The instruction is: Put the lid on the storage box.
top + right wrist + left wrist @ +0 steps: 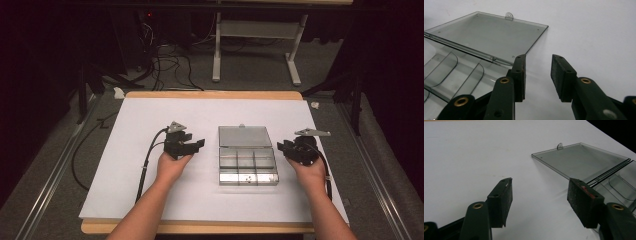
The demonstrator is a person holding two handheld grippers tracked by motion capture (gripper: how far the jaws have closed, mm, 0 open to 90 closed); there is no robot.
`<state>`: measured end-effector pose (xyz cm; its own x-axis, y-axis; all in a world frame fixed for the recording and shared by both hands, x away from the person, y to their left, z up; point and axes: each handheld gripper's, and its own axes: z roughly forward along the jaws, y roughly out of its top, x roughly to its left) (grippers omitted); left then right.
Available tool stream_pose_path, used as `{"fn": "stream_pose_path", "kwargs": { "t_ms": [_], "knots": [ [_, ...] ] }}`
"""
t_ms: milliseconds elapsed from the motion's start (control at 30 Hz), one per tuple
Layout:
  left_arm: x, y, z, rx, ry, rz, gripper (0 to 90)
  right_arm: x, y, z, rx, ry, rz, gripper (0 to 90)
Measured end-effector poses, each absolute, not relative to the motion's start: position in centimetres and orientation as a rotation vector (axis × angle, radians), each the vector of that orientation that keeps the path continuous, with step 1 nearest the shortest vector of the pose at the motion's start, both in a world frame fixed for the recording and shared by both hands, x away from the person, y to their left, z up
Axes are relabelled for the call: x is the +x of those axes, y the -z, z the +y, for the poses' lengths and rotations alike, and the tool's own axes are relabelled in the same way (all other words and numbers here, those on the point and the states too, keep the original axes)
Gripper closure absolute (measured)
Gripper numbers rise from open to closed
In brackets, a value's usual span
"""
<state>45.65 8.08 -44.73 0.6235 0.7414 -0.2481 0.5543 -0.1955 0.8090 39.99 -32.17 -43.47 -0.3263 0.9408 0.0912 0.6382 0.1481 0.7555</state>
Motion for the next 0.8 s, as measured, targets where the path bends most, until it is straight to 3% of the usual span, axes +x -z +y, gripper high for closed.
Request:
{"fn": "stream_pose_path", "kwargs": {
  "t_ms": [433,800],
  "knots": [
    [46.9,45.3,2.7,1.900,-0.165,0.994,34.4,43.1,43.4,-30.4,1.534,-1.003,2.114,55.6],
    [47.3,46.9,1.8,1.873,-0.089,1.024,33.2,44.5,44.9,-29.7,1.560,-1.059,2.160,45.6]
  ]
}}
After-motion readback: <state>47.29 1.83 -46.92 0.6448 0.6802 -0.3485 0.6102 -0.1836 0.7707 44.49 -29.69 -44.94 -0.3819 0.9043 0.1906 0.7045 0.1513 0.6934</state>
